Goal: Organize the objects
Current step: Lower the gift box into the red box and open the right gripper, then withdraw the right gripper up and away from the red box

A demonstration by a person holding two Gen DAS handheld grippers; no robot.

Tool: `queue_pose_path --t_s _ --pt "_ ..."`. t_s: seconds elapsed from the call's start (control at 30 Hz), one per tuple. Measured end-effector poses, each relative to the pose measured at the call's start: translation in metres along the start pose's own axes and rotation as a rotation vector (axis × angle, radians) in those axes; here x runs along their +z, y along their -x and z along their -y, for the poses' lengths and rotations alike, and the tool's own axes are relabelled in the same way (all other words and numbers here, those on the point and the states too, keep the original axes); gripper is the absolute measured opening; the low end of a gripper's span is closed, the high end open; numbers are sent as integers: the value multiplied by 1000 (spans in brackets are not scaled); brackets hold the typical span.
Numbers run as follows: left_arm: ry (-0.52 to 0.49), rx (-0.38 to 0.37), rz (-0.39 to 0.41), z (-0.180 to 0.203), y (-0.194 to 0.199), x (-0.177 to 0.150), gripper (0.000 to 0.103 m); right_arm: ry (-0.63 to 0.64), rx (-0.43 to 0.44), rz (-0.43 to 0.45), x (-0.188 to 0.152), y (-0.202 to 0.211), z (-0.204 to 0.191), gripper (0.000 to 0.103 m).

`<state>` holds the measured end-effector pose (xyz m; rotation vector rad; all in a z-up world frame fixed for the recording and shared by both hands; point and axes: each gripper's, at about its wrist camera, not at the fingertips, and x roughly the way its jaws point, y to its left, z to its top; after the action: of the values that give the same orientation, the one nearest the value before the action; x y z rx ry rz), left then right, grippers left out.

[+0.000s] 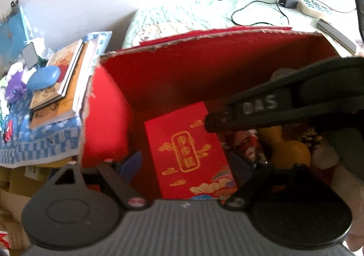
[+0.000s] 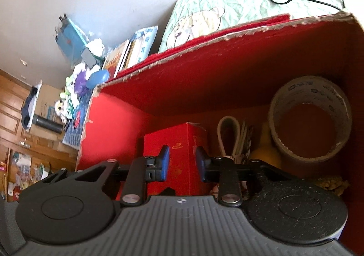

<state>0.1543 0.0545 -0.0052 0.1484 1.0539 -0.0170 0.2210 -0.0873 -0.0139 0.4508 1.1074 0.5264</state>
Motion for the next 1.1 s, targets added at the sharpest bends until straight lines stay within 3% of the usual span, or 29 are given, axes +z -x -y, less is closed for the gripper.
queue_pose_path --t_s 0.27,0.47,0.6,1.1 --pt "40 -20 37 -19 16 2 85 -19 -18 23 0 3 2 29" --pt "31 -30 45 -16 21 -2 85 81 -147 118 -15 22 -14 29" --pt "16 -25 58 -8 25 -4 85 77 -206 197 -29 40 -13 29" --pt "-4 17 98 15 42 -19 87 67 -329 372 -66 93 -18 32"
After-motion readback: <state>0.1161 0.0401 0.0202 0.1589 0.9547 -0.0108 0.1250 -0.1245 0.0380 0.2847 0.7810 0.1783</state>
